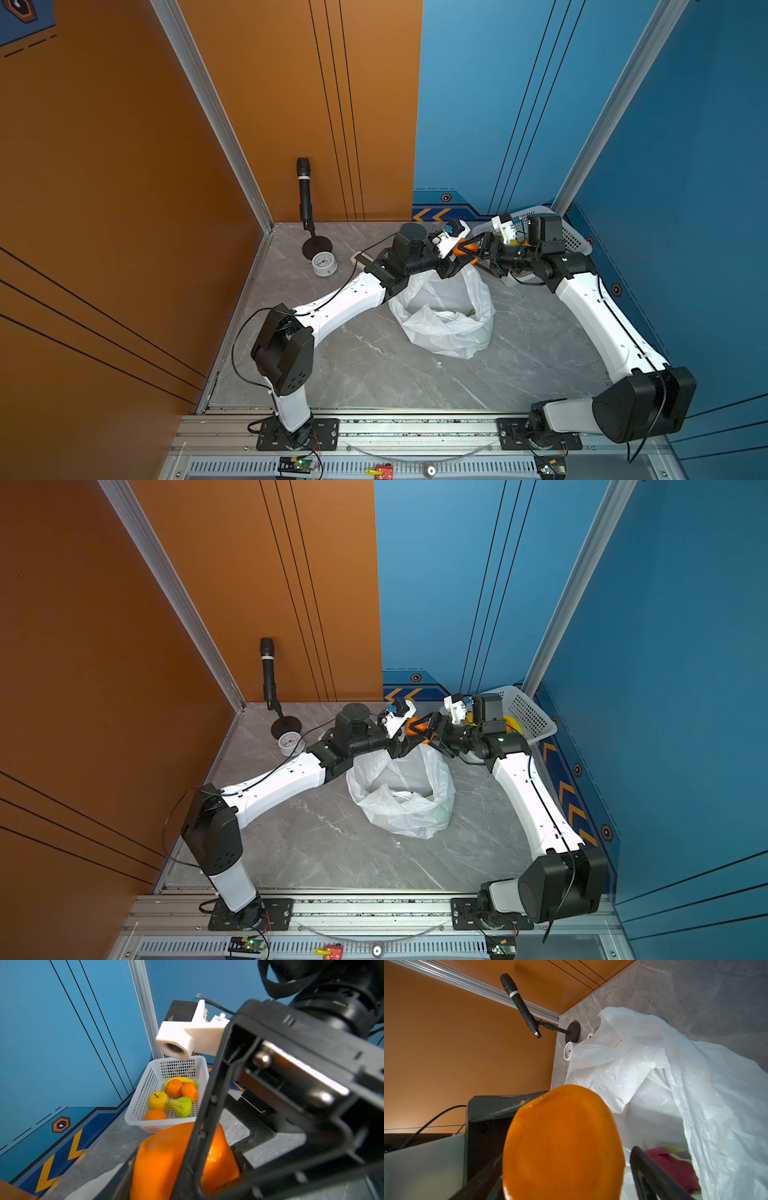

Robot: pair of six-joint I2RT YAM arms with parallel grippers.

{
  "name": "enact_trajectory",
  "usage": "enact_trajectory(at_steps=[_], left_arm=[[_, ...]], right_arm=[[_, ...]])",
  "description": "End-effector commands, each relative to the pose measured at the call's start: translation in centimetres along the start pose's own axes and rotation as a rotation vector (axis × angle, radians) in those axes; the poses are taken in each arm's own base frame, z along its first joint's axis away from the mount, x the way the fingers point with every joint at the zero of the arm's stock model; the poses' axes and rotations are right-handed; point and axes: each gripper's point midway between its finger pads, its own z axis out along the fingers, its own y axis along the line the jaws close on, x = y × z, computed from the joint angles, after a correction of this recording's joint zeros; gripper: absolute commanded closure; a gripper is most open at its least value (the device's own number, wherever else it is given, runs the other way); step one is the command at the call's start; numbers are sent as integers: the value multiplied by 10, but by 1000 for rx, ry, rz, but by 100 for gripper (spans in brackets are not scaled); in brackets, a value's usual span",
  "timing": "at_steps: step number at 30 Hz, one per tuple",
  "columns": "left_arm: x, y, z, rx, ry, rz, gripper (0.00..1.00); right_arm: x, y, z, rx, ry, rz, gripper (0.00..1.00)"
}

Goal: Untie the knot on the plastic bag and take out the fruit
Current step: 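Lift the orange out with the left gripper and hand it to the right gripper, then carry the orange with the right gripper into the white basket and release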

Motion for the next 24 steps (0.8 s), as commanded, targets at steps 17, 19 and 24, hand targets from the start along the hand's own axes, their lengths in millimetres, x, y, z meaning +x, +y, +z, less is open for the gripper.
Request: enact_trajectory(at_steps=[17,19,24], left_arm=[[-18,9,-22,-111,5,83,17],[-17,11,-26,-126,18,98,16],[-21,13,-33,-146,23,120,15]], right_arm=[[-47,-15,3,39,-143,20,45],[-58,-24,-1,55,-176,36,45],[-88,-60,-14,144,-258,88,45]])
